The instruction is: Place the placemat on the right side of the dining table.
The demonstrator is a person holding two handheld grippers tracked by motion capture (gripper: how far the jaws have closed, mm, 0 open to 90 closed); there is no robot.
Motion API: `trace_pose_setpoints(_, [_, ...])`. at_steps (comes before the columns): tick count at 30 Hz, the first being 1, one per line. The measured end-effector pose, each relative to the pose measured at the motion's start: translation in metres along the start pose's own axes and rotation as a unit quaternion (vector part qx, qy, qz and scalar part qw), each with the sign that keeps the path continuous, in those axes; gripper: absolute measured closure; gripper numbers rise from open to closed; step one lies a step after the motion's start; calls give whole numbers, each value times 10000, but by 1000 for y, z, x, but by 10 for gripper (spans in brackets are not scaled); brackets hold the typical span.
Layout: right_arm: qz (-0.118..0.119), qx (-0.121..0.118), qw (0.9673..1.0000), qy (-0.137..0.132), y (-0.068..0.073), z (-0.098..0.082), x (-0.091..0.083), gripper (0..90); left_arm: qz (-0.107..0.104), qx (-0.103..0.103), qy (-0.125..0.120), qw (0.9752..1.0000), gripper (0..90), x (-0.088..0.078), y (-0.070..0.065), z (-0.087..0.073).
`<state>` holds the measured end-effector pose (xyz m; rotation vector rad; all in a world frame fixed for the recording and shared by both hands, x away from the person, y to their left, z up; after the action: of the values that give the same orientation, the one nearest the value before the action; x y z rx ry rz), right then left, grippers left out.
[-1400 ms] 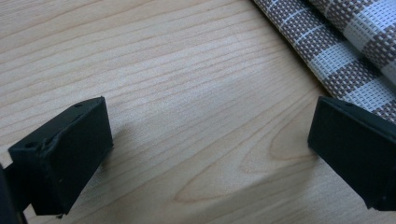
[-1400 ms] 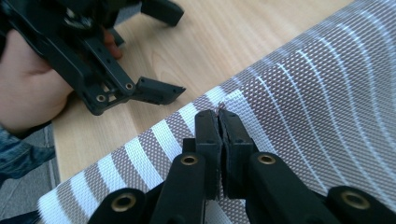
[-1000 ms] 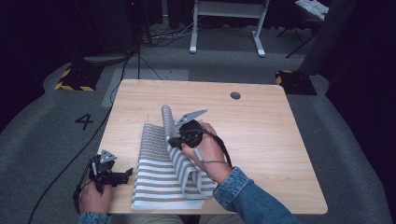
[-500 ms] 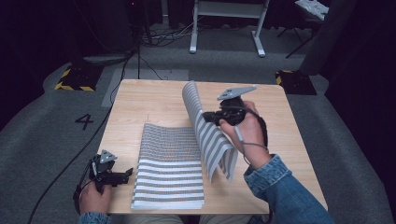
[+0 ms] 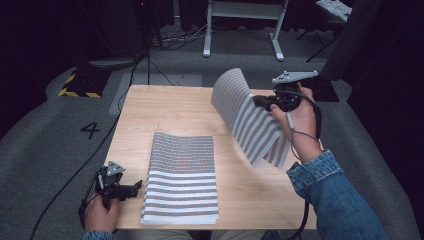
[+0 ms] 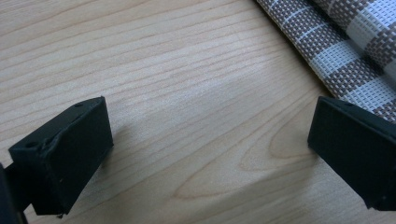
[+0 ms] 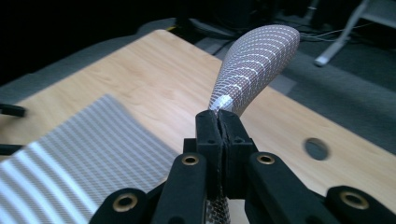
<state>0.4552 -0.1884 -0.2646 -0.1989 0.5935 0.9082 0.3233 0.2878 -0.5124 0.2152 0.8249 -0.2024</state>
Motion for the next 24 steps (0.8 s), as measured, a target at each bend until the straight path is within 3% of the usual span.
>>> trace_pose_setpoints(10, [-743,210,9969,127,-49,-16,-26,886,-1,-12,-4,10000,0,0,0,0])
trace_pose_setpoints(18, [-1330,255,9906,212,-82,-31,-52,887,-14,-20,-7,10000,0,0,0,0])
trace_pose_setpoints(24, [-1681,217,9850,323,-96,-42,-61,886,-25,-15,3,10000,0,0,0,1])
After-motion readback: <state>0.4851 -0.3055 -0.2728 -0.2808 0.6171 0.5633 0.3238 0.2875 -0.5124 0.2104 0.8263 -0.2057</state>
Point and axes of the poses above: each handheld gripper's, and its own axes: x roughly forward along the jaws, z roughly out of its top, y roughly to its left, the point moved 1 cm from there along x, roughly forward along the jaws, and after that the axes turned 11 degrees about z, right-handed, at the moved point
